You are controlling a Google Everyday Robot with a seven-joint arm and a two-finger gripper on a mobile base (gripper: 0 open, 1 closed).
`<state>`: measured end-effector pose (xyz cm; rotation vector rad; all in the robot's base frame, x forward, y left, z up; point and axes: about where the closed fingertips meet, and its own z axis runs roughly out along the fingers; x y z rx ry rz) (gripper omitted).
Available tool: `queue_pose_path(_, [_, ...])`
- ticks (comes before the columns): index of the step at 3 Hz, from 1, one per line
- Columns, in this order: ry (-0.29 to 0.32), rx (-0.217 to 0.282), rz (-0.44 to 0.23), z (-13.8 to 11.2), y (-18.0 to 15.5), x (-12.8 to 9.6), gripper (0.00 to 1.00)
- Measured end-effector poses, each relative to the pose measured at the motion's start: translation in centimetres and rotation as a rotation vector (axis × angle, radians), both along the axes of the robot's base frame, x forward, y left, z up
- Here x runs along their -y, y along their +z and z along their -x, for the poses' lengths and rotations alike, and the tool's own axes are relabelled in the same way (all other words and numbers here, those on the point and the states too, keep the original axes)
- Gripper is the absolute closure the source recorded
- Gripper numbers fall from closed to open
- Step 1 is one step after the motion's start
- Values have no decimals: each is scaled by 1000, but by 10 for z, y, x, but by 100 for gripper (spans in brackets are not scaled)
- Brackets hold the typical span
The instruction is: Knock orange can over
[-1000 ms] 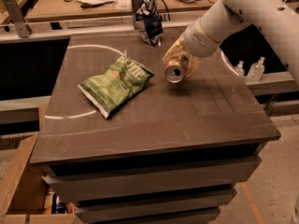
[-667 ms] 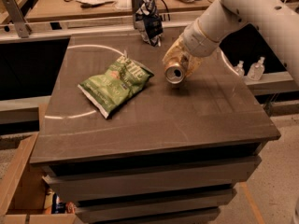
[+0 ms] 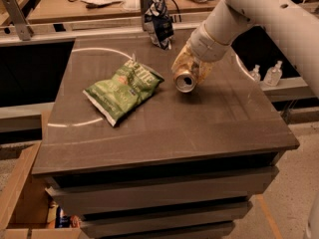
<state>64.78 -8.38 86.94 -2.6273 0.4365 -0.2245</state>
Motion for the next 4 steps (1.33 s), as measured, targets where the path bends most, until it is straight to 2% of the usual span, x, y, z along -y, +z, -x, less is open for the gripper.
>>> queue_pose_path(2, [-7,3,44,4,-5,-2,17])
queue_pose_path(3, [-12,5,48,3,-6,-2,0])
queue_pose_path(4, [-36,-3,35,3,-6,-1,0])
